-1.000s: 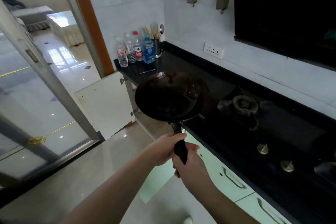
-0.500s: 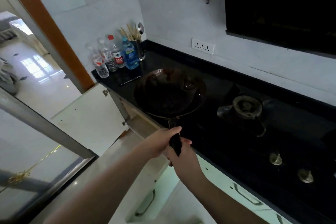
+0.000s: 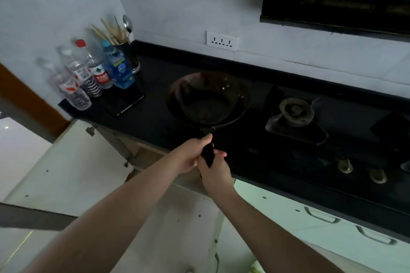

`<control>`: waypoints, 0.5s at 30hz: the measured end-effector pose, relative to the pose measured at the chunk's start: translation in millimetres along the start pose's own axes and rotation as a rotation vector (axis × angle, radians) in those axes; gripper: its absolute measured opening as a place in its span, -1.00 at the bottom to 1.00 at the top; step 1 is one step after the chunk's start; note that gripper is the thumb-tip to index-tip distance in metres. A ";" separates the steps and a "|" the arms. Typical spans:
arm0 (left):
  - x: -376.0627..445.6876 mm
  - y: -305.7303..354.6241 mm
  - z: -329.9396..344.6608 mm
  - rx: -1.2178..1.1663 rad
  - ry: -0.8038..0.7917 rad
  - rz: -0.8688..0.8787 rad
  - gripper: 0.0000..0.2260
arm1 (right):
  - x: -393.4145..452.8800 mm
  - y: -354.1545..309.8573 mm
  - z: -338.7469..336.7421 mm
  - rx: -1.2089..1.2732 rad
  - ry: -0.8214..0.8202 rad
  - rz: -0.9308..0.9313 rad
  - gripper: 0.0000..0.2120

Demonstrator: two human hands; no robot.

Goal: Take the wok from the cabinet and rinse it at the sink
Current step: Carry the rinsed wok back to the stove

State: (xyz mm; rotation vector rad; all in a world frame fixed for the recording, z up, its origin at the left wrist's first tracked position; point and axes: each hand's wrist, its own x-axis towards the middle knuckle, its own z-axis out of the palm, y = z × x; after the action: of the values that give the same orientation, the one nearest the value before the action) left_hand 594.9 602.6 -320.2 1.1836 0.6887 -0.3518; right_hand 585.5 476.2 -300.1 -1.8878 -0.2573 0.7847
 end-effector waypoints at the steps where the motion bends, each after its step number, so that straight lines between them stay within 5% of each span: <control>1: 2.8 2.8 -2.7 0.016 -0.013 -0.002 -0.53 | 3.7 -2.0 3.3 0.012 0.019 0.008 -0.92; 5: 12.5 10.6 -10.9 0.076 -0.068 -0.014 -0.61 | 18.6 -4.9 13.6 0.011 0.079 0.041 -0.83; 10: 27.5 16.6 -16.0 0.155 -0.117 -0.065 -0.46 | 28.4 -2.8 18.6 0.001 0.137 0.042 -0.68; 15: 32.0 25.7 -21.3 0.232 -0.117 -0.098 -0.39 | 37.3 -3.6 22.8 0.052 0.143 0.066 -0.78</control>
State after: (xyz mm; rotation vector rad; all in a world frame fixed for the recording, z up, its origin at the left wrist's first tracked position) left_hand 627.4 634.7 -327.1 1.3400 0.6161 -0.5912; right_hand 600.4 513.5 -317.9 -1.9009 -0.0850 0.6895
